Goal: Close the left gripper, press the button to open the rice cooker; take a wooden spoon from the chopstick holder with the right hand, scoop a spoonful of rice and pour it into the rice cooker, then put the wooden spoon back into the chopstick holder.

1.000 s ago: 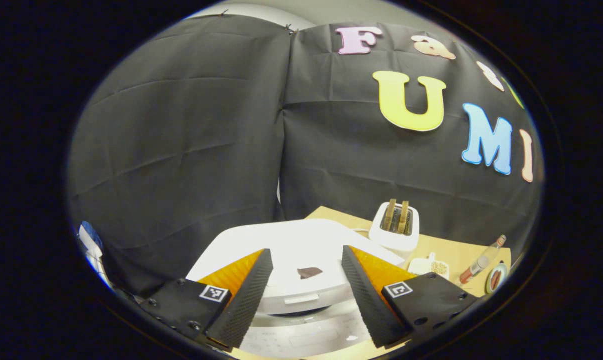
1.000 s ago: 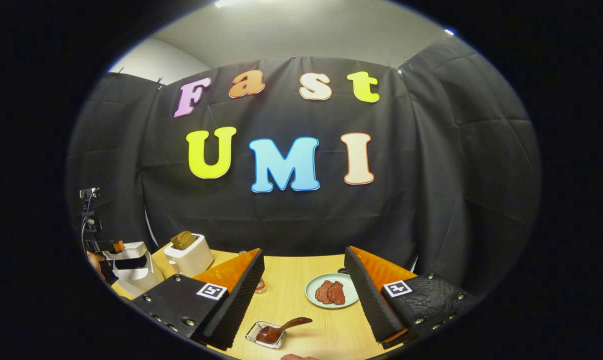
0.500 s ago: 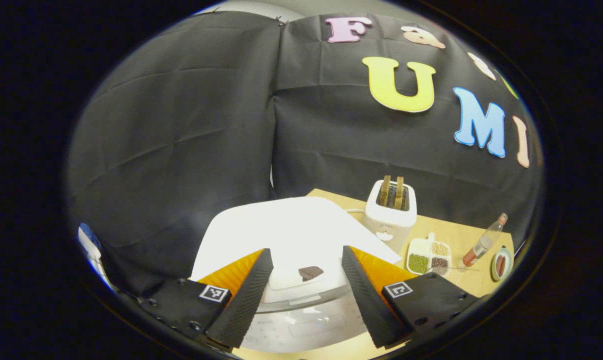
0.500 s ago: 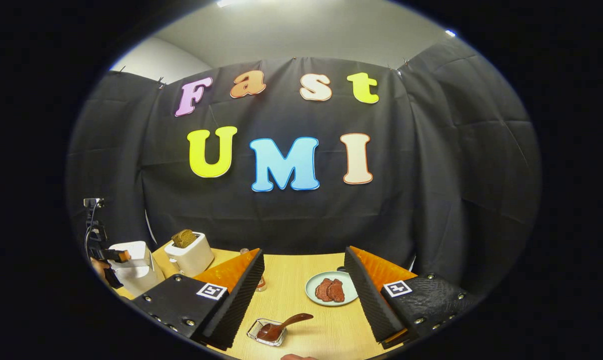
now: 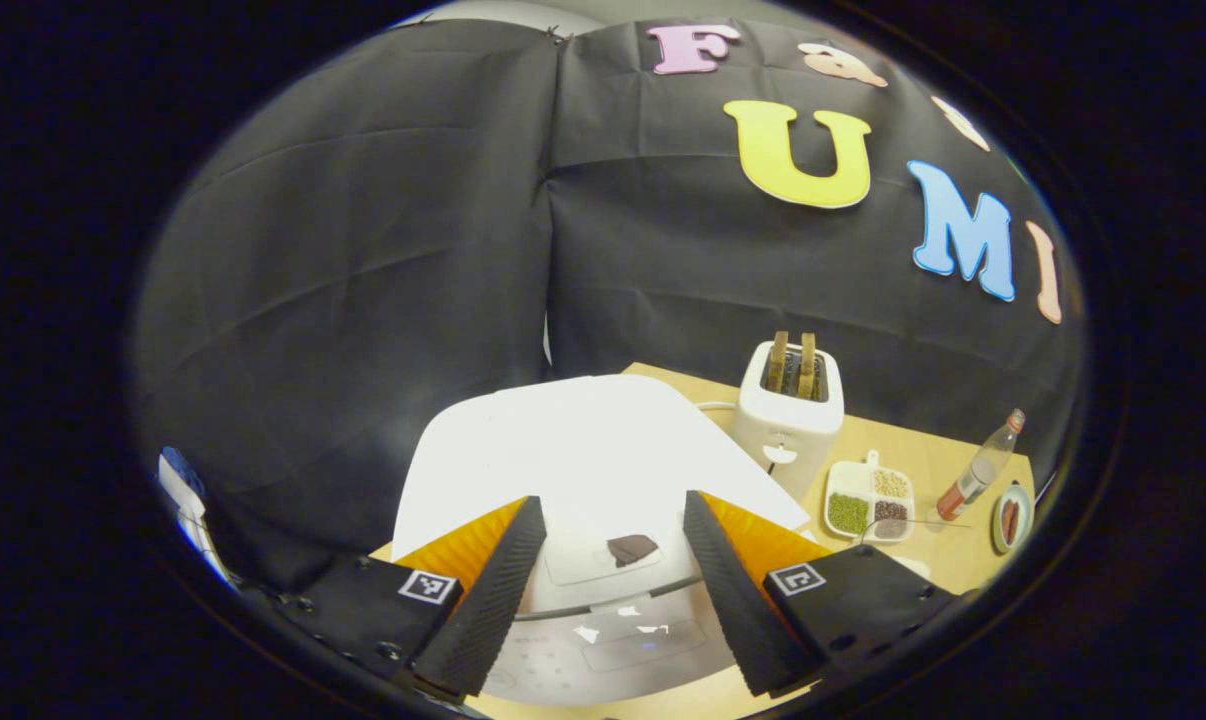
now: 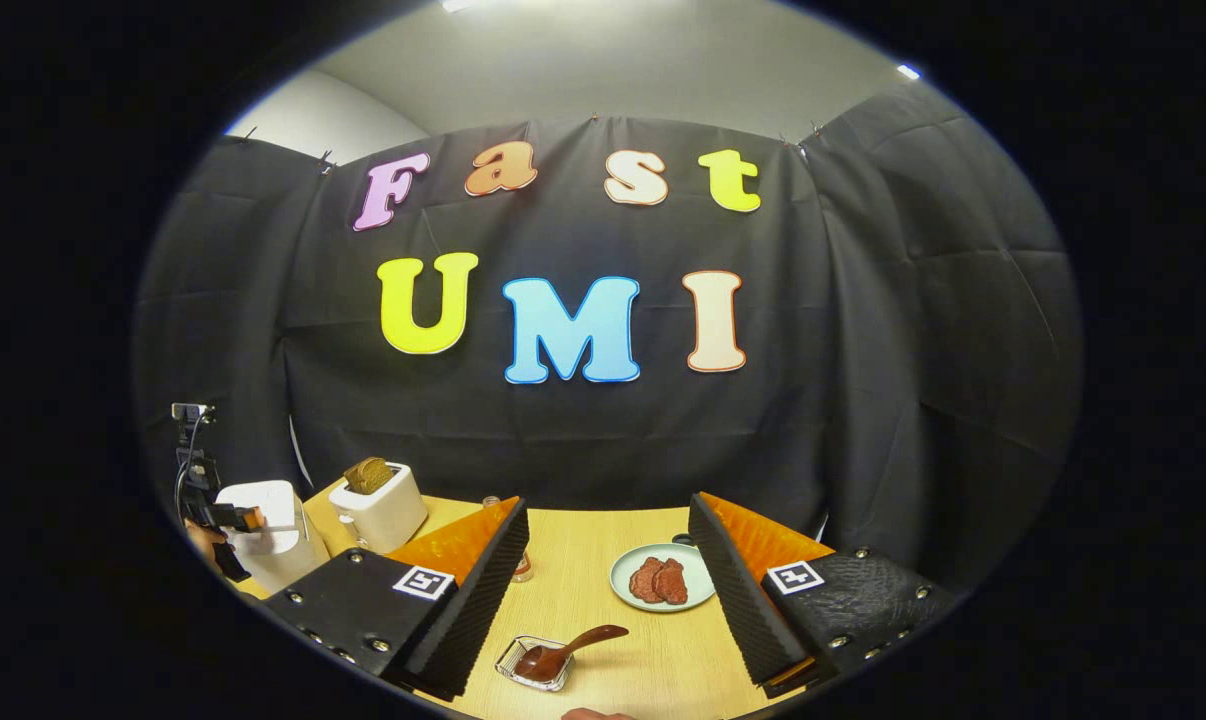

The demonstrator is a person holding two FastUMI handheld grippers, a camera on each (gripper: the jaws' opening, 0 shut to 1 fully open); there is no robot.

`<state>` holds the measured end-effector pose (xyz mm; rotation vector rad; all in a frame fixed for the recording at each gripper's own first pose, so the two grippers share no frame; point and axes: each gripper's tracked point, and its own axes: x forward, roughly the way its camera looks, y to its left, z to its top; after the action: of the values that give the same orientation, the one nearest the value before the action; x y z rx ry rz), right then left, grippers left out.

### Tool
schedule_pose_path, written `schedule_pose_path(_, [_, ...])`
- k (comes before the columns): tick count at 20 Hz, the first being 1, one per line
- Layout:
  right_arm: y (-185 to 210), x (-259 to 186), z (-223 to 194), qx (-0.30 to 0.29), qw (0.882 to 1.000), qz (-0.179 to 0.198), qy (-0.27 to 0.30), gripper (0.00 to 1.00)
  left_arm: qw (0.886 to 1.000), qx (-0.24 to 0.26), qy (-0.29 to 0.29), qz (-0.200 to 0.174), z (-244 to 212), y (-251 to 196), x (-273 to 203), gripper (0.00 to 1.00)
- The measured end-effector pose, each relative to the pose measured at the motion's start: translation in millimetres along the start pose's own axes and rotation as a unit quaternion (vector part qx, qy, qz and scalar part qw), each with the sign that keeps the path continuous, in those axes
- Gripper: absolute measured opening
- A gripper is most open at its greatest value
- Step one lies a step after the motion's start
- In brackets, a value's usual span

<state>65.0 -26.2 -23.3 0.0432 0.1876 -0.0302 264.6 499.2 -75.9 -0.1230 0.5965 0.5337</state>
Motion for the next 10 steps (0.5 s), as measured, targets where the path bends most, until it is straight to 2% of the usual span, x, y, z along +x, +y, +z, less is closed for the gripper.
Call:
schedule_pose_path(4, [5,-2,-4,0.000,1.000,0.002,0.006,0.98,1.000,-0.001,0.013,-0.001,-5,0,0,0.99])
schedule_pose_path(5, [6,-3,-4,-0.001,1.000,0.003,0.006,0.98,1.000,-0.004,0.014,0.000,-5,0,-1,0.92])
schedule_pose_path(6, [7,-5,-4,-0.002,1.000,0.003,0.006,0.98,1.000,-0.001,0.017,-0.002,-6,-1,0,0.99])
schedule_pose_path(10, [4,-11,-8,0.002,1.000,0.000,0.006,0.98,1.000,0.015,0.008,-0.014,-5,-2,-2,1.00])
